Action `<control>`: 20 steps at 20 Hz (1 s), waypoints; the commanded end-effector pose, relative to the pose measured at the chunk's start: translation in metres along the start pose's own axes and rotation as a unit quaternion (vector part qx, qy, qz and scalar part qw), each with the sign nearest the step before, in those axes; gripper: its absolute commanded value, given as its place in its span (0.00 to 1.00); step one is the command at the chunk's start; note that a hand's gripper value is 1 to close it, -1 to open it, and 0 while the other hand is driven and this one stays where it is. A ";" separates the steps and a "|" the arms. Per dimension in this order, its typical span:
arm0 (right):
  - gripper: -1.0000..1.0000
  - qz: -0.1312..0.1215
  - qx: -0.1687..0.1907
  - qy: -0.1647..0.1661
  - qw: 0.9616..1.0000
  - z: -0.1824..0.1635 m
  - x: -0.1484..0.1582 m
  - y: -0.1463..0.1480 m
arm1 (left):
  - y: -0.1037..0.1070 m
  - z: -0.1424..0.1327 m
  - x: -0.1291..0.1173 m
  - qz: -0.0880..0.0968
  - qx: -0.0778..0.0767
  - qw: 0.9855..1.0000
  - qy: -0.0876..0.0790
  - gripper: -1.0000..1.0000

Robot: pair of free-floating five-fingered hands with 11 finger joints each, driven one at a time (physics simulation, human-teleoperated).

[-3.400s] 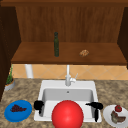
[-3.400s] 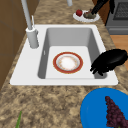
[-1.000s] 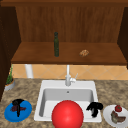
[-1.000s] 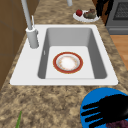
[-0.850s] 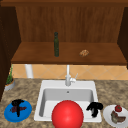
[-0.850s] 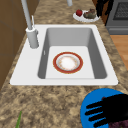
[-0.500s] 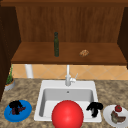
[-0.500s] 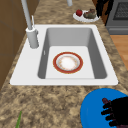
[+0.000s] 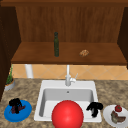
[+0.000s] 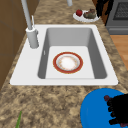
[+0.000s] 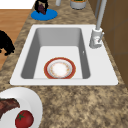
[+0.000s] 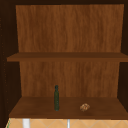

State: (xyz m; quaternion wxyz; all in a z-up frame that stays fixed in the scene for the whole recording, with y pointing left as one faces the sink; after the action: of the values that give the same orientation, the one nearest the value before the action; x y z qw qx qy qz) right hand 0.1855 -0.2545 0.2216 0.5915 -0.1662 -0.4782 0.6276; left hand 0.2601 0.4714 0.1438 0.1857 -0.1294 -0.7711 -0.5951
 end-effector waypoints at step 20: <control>0.50 0.000 0.000 0.000 1.000 0.000 0.000 0.000 | 0.079 -0.166 0.056 -0.024 -0.010 1.000 0.007 1.00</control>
State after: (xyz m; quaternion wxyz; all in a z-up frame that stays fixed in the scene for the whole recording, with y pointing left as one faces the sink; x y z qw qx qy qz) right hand 0.1855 -0.2545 0.2216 0.5915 -0.1662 -0.4782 0.6276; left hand 0.2625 0.3518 0.2657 0.1878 -0.1208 -0.7692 -0.5987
